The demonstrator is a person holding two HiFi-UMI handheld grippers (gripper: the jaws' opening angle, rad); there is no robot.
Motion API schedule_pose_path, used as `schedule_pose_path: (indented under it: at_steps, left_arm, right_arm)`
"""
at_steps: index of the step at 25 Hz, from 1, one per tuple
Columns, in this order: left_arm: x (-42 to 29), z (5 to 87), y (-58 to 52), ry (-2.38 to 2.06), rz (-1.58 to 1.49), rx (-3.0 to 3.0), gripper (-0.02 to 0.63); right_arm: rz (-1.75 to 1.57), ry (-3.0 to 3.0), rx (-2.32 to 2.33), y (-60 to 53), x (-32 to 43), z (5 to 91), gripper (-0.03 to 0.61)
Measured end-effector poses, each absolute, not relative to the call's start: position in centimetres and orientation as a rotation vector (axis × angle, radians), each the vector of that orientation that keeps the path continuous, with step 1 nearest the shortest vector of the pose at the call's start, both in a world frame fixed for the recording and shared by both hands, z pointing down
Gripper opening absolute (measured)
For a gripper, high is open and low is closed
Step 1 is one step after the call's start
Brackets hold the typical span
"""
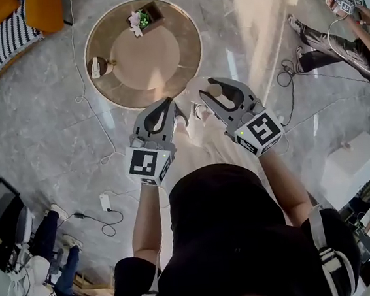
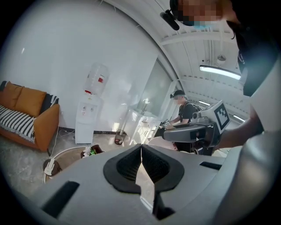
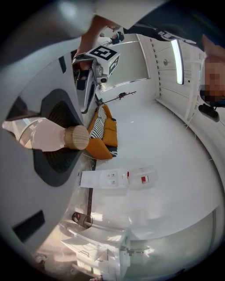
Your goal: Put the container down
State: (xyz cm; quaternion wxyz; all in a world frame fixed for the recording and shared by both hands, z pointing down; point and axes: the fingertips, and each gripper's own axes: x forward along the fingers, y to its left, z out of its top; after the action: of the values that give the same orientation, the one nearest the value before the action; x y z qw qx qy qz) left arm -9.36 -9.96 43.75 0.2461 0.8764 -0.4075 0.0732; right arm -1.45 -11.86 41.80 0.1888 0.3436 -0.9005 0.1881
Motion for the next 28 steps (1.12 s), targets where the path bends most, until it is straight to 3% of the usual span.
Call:
schedule_pose_path:
  at_steps: [28]
  left_arm:
    - [-1.9, 57.0, -13.1, -1.272, 0.274, 2.085, 0.020]
  right_arm:
    - [0.529, -2.538, 0.822, -22.2, 3.8, 64.8, 0.137]
